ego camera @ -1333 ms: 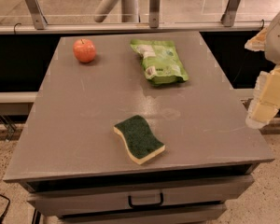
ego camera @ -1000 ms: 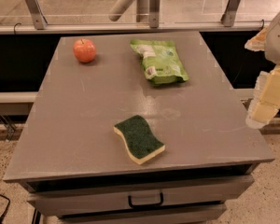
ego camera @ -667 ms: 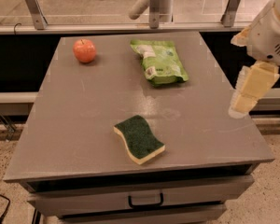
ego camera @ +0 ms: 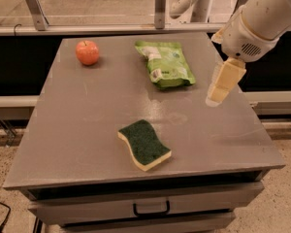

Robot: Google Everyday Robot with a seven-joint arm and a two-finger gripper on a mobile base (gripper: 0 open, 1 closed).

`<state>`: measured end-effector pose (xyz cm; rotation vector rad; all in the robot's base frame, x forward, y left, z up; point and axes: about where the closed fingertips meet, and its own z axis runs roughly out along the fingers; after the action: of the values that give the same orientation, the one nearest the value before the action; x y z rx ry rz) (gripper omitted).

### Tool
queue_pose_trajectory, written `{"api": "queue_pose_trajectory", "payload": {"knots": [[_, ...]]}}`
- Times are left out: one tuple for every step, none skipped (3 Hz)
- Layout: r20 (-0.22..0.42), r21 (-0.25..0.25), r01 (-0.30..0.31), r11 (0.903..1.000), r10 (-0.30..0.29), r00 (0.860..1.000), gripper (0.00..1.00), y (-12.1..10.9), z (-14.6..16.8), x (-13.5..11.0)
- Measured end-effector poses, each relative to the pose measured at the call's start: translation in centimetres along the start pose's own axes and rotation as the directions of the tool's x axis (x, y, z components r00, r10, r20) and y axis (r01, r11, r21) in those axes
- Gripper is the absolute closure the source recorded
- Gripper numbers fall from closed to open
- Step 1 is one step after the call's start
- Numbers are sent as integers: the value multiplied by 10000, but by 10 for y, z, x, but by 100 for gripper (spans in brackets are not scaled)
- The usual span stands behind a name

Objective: Move green rice chip bag near sponge

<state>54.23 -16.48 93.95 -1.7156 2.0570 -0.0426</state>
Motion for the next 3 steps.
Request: {"api": "queue_pose_trajectory", "payload": {"knots": [[372, -48, 159, 9999, -157, 9992, 0, -26, 41, -19], [511, -79, 238, 9997, -234, 9984, 0, -37, 64, -28], [560, -155, 296, 9994, -286, 9980, 0, -50, 96, -40]]}}
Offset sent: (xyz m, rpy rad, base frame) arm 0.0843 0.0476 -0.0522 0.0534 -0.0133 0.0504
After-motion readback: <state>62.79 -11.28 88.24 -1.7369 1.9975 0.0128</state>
